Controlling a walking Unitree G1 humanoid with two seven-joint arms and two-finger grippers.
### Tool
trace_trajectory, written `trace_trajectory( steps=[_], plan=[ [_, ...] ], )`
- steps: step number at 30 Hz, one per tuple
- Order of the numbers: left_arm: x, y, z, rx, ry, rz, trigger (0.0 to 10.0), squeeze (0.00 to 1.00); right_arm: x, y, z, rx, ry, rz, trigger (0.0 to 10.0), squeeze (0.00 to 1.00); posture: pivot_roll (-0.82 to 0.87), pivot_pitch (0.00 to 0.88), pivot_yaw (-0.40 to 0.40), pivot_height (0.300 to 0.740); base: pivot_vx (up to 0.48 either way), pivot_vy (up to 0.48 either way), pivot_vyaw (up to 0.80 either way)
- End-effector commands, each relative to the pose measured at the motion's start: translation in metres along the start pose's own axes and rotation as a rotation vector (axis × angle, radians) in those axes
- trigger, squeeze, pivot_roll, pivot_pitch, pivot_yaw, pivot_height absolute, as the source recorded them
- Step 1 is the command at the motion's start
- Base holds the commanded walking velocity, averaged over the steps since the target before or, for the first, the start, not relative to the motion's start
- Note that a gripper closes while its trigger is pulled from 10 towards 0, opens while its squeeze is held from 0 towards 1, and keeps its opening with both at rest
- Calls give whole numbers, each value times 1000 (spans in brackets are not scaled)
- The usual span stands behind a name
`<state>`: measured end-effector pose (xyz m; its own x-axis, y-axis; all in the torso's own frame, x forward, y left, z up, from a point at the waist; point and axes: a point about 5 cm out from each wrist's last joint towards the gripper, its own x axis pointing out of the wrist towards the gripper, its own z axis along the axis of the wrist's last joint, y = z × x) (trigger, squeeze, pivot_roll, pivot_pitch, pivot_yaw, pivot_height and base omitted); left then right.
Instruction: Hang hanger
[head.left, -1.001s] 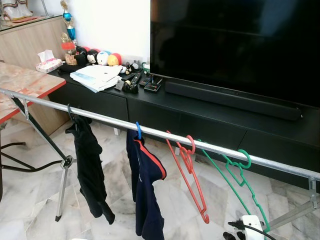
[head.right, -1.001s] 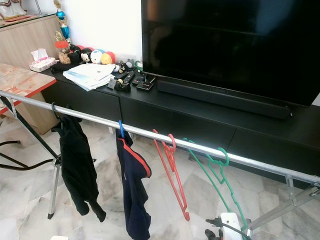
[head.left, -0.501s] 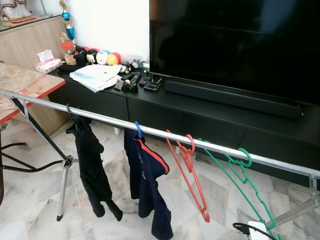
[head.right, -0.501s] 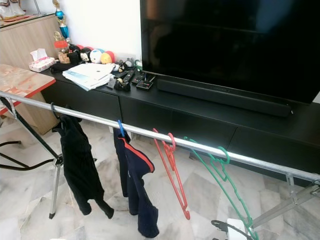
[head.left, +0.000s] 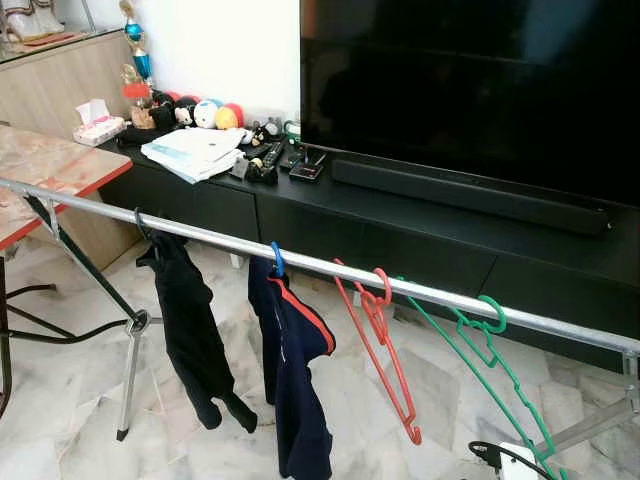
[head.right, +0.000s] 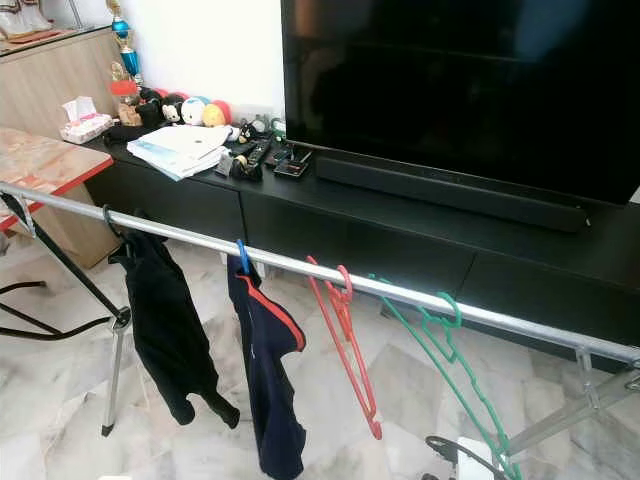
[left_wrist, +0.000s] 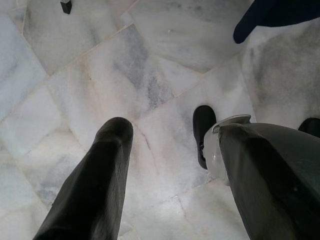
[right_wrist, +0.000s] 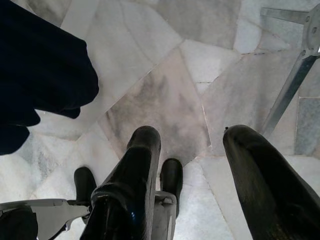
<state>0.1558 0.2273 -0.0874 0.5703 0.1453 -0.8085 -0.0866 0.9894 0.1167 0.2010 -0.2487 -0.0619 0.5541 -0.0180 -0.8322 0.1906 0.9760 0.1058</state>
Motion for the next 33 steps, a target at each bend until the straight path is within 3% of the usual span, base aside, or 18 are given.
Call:
trace_trajectory(
  steps=[1,33],
  plan=[
    [-1,3,-4,-12,21,5,10000,0,0,1,-3,-2,14,3,10000,0,77,55,12,740,0,458,0],
    [0,2,-3,-9,23,-6,10000,0,0,-2,-2,13,10,-51,10000,0,77,48,11,740,0,479,0]
  ],
)
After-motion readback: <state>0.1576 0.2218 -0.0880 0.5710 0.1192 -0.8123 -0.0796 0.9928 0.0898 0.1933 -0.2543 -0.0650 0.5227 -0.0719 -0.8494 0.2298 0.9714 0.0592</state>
